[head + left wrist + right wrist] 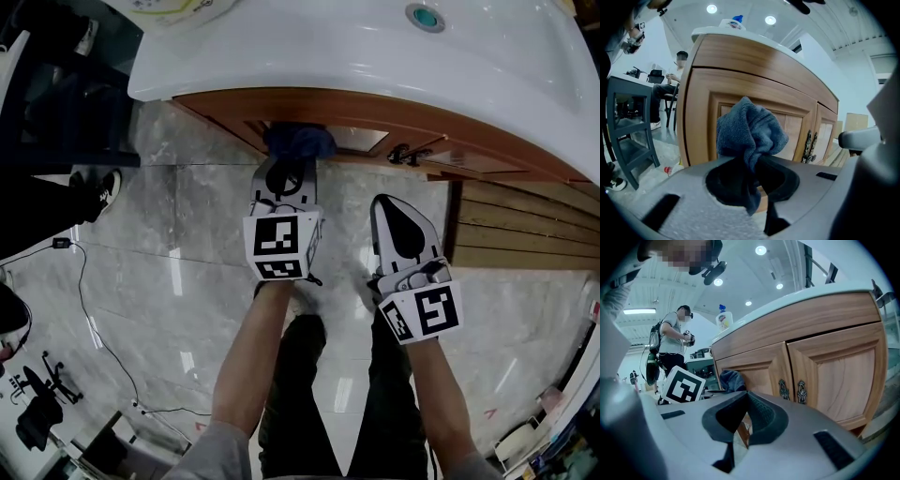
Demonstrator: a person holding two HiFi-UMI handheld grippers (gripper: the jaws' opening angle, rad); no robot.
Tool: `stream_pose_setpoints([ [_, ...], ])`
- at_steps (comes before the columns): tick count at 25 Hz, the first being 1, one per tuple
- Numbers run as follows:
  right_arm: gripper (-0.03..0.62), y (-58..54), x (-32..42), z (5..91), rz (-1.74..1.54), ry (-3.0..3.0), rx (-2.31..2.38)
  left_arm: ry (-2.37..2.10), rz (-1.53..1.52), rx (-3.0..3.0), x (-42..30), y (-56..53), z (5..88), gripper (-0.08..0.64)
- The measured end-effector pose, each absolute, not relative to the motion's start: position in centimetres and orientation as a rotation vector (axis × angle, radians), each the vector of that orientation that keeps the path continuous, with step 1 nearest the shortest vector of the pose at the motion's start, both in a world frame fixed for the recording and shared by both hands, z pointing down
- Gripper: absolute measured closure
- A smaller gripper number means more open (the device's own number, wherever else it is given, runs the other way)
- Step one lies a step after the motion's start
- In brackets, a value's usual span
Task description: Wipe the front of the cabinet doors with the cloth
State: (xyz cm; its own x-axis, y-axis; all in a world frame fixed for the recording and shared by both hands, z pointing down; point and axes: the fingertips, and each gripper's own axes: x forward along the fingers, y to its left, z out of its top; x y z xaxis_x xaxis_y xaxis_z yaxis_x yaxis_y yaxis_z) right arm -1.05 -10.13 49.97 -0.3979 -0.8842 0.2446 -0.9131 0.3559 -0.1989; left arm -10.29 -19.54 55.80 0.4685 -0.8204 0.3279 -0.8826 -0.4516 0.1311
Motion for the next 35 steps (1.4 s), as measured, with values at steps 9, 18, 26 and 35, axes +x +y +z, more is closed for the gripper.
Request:
stream_pose_setpoints([
  [9,0.581,-10.7,-4.3,49.7,0.459,-2.520,1.644,-1.520,0.306,2.373,-16.0,-20.0,56.1,0.499],
  [18,0.581,-10.4,-6.0,49.8,0.459,-2.533,1.616,-1.547,0.311,2.348,-18.4,-20.1,56.1,0.499],
  [26,0.581,-8.9,-5.3,48.3,0.476,-2.541,1.610,-1.531,0.330,2.357,-18.1,-16.5,54.6,0.499],
  [35,0.581,-6.6,-4.1,45.6,0.497,-2.581,1.554,-1.503,0.373,2.358,-14.9,-10.9,52.6,0.499],
])
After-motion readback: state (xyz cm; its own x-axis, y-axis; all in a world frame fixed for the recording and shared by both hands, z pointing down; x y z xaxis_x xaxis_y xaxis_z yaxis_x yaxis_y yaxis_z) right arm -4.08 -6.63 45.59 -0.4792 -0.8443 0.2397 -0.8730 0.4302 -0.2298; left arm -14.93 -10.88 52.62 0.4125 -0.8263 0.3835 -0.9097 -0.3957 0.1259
